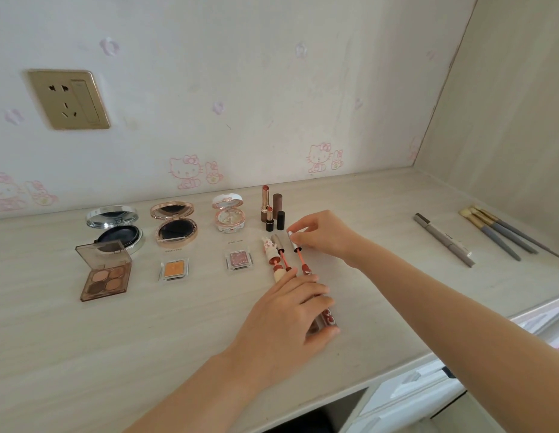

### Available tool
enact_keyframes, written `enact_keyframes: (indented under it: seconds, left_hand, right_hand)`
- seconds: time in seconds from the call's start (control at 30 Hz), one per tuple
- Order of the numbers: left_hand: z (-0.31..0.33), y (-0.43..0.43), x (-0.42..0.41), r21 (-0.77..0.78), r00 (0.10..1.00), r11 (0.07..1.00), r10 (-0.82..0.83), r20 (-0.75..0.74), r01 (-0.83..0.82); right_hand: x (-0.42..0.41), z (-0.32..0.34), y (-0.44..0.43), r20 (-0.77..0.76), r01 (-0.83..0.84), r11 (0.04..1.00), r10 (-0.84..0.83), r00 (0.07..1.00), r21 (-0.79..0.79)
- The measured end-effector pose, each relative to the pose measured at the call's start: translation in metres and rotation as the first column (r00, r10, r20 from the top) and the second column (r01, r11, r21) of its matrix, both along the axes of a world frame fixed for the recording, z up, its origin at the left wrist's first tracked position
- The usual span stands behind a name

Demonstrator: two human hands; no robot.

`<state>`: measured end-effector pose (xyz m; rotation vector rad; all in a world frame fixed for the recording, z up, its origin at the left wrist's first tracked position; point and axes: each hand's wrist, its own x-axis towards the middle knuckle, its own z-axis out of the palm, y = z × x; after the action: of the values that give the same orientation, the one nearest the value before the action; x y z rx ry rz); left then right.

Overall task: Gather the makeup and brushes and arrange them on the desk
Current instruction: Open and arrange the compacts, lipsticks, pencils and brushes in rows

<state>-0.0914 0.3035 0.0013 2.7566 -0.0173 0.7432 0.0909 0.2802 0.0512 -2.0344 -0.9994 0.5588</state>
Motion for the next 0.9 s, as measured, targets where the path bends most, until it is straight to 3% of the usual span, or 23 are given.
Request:
enact_keyframes:
  seconds: [0.9]
  left_hand:
    - [0.002,0.001,-0.002,-0.035,0.999,0.999,0.007,-0.038,-0.008]
  right_hand:
    - [-0.003,-0.013,0.013,0.241,0.01,1.0,-0.007,0.97,-0.012]
